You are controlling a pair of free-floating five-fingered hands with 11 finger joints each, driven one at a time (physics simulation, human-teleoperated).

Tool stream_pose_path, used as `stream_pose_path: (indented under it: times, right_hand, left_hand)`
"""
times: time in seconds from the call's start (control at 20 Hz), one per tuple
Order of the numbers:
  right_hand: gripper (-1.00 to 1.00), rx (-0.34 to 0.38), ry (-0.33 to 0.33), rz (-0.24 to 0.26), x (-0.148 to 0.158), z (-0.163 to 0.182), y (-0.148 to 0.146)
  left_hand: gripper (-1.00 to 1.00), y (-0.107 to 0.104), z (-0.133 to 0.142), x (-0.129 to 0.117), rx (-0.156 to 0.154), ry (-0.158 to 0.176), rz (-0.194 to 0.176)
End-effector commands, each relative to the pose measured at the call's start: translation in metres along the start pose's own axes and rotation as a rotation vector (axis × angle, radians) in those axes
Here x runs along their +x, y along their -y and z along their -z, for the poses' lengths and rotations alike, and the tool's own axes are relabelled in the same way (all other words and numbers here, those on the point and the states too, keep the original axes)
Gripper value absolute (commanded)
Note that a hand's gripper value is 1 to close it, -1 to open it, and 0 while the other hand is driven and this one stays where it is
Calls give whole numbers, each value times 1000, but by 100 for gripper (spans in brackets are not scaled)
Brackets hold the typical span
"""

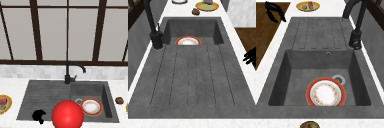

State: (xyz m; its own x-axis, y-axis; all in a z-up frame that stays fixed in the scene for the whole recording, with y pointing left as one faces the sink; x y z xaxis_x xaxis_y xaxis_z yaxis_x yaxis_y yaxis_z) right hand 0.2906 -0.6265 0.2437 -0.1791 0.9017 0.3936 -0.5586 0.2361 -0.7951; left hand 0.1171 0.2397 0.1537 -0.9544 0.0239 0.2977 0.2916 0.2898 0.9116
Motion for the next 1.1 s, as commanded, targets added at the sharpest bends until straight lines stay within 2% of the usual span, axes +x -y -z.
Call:
stream_pose_path:
  times: [0.0, 1.05]
  right_hand:
    - [100, -24, -7, 9, 32, -3, 14]
    - [100, 20, -7, 8, 223, 3, 67]
  left_hand:
    - [0, 0, 0, 0, 0, 0, 0]
    - [0, 0, 0, 0, 0, 0, 0]
